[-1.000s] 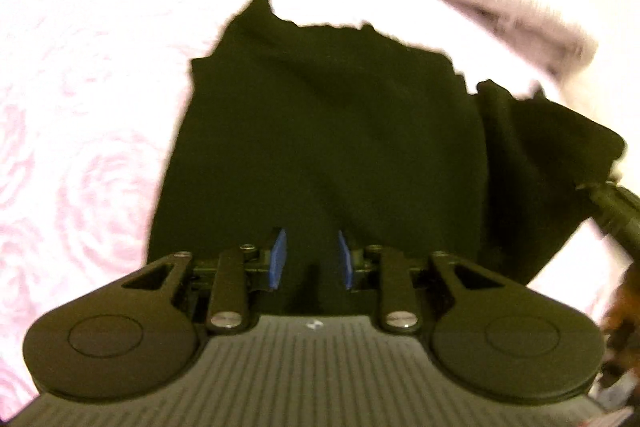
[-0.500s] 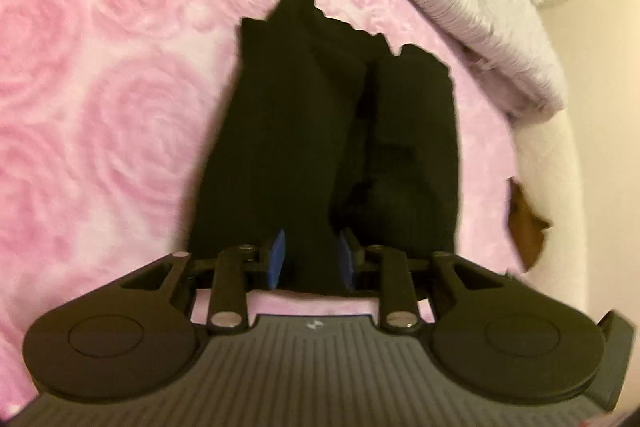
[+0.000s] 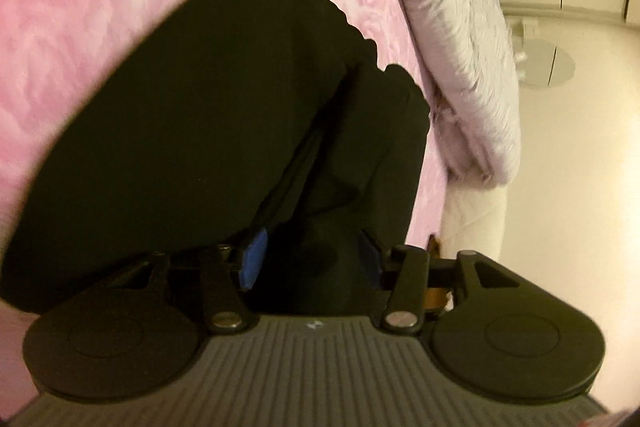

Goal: Fold clothes

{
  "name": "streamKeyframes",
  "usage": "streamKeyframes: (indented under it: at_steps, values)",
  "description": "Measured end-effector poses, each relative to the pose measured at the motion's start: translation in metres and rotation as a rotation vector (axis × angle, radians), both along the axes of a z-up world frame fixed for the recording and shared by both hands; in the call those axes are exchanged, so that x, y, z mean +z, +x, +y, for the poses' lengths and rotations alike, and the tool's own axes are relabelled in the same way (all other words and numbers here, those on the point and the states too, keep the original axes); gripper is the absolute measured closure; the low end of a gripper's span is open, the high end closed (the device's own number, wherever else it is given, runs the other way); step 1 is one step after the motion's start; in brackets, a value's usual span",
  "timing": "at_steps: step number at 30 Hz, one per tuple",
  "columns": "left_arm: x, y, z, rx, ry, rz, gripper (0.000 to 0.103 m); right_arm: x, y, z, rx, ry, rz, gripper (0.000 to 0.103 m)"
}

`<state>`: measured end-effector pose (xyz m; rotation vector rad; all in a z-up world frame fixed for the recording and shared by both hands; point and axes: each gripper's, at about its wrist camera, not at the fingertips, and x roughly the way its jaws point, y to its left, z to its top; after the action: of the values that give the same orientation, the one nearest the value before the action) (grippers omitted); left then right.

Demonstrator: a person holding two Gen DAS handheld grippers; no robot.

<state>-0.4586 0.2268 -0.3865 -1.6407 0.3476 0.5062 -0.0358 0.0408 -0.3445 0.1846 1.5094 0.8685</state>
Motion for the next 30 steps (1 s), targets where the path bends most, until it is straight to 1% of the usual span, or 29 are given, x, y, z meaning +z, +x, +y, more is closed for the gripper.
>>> streamKeyframes:
  at_steps: [1,2,3,5,6,7,8,9,10,11,12,14,16,17,18,20,22,24,27,30]
  values:
    - [-0.002,0.004,0.000,0.010,-0.006,-0.007,0.055,-0.002,0.001,0.005,0.016,-0.002,0.004,0.040]
    - [-0.004,0.008,0.000,0.020,-0.011,-0.015,0.055,-0.006,0.002,0.007,0.038,-0.024,-0.006,0.040]
    - [0.001,0.013,-0.001,0.002,0.034,0.001,0.055,-0.010,0.003,0.009,0.061,-0.049,-0.016,0.040]
    - [0.013,0.024,-0.003,-0.037,0.127,0.035,0.055,-0.016,-0.001,0.019,0.123,-0.146,-0.055,0.041]
    - [0.018,0.029,-0.004,-0.057,0.174,0.052,0.058,-0.018,-0.004,0.025,0.149,-0.174,-0.080,0.041]
    - [0.024,0.035,-0.005,-0.076,0.220,0.069,0.076,-0.017,-0.009,0.029,0.176,-0.191,-0.109,0.041]
    - [0.030,0.040,-0.005,-0.096,0.267,0.086,0.086,-0.017,-0.013,0.033,0.204,-0.206,-0.140,0.041]
    - [0.036,0.045,-0.006,-0.115,0.314,0.102,0.090,-0.015,-0.018,0.039,0.236,-0.217,-0.179,0.041]
    - [0.041,0.051,-0.007,-0.134,0.361,0.119,0.092,-0.013,-0.022,0.041,0.254,-0.219,-0.203,0.041]
    - [0.047,0.056,-0.008,-0.154,0.407,0.136,0.092,-0.011,-0.024,0.042,0.266,-0.204,-0.208,0.046]
    - [0.065,0.048,-0.011,-0.139,0.473,0.128,0.093,-0.008,-0.027,0.042,0.280,-0.188,-0.214,0.050]
    - [0.101,0.030,-0.019,-0.109,0.602,0.121,0.093,0.001,-0.037,0.045,0.331,-0.129,-0.220,0.051]
    - [0.130,0.008,-0.030,-0.101,0.731,0.171,0.093,0.015,-0.059,0.052,0.431,-0.066,-0.250,0.051]
    - [0.135,-0.006,-0.034,-0.094,0.754,0.211,0.093,0.022,-0.071,0.056,0.484,-0.036,-0.265,0.051]
    - [0.129,-0.020,-0.036,-0.080,0.731,0.254,0.092,0.029,-0.084,0.061,0.536,-0.010,-0.281,0.051]
    - [0.095,-0.042,-0.032,-0.046,0.578,0.320,0.091,0.033,-0.115,0.071,0.642,-0.024,-0.363,0.051]
    - [0.067,-0.050,-0.028,-0.011,0.488,0.313,0.089,0.028,-0.139,0.075,0.716,-0.075,-0.478,0.051]
    - [0.038,-0.058,-0.025,0.024,0.399,0.304,0.087,0.025,-0.149,0.074,0.735,-0.088,-0.532,0.051]
    - [0.037,-0.062,-0.019,0.061,0.391,0.248,0.087,0.021,-0.136,0.073,0.716,-0.065,-0.487,0.051]
    - [0.042,-0.075,-0.022,0.072,0.377,0.188,0.088,0.022,-0.119,0.070,0.640,-0.056,-0.420,0.050]
